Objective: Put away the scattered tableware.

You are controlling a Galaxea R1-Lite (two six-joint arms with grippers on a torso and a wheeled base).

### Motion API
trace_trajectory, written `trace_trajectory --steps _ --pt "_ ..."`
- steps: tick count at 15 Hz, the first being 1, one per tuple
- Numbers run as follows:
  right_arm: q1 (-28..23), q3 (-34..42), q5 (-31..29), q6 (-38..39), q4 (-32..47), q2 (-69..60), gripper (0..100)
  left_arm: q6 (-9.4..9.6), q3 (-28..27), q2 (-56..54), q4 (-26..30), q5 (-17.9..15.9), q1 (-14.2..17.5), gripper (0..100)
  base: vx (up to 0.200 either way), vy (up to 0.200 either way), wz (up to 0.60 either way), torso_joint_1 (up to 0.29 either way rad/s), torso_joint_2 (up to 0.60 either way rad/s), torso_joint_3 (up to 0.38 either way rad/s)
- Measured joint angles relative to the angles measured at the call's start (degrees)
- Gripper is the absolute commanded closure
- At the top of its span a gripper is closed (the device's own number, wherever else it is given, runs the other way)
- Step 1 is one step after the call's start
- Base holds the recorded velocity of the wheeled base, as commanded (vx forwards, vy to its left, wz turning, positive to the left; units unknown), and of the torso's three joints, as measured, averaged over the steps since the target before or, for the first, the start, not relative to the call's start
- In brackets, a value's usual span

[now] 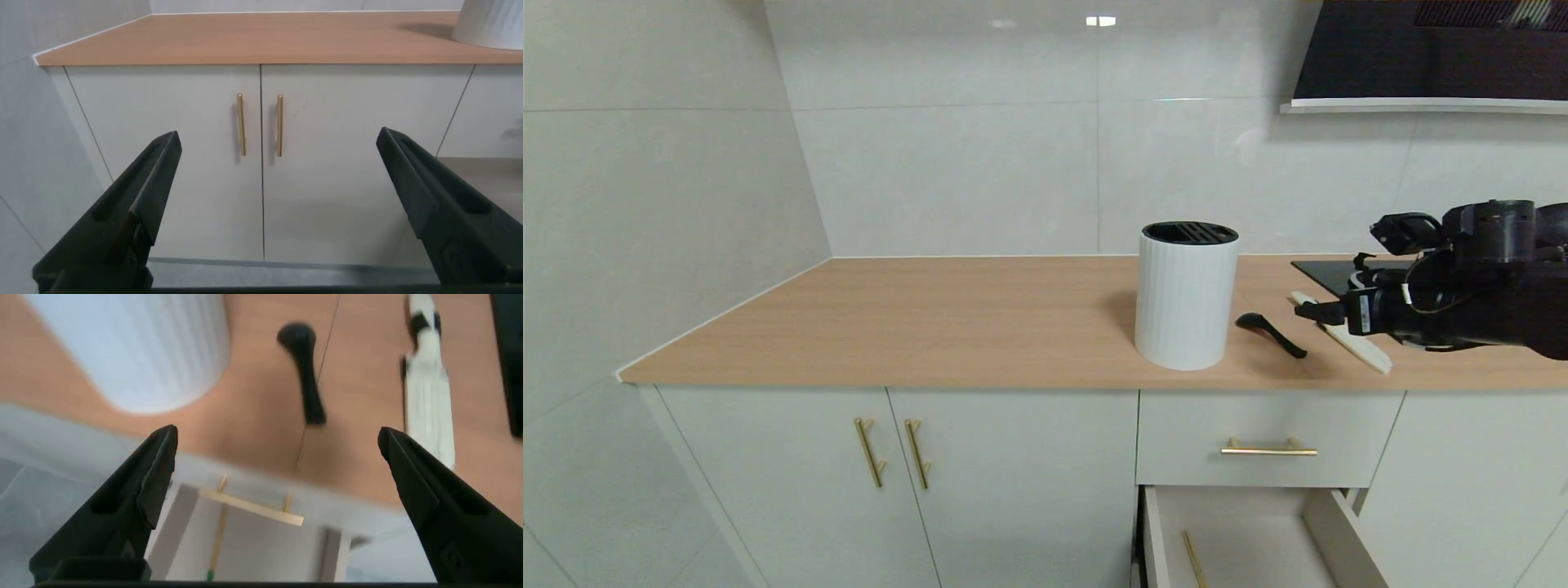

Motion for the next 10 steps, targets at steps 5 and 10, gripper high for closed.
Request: trace_trajectory --steps 5,10 --pt "-0.41 -8.13 3.28 -2.51 -0.15 11.56 0 0.00 0.00 0.00 0.00 0.02 -0.04 0 0.000 0.000 0.00 0.000 0.00 0.000" --pt "-0.34 -10.67 3.28 -2.99 -0.11 16.46 0 0.00 0.00 0.00 -0.04 0.00 -0.02 0 0.000 0.000 0.00 0.000 0.00 0.000"
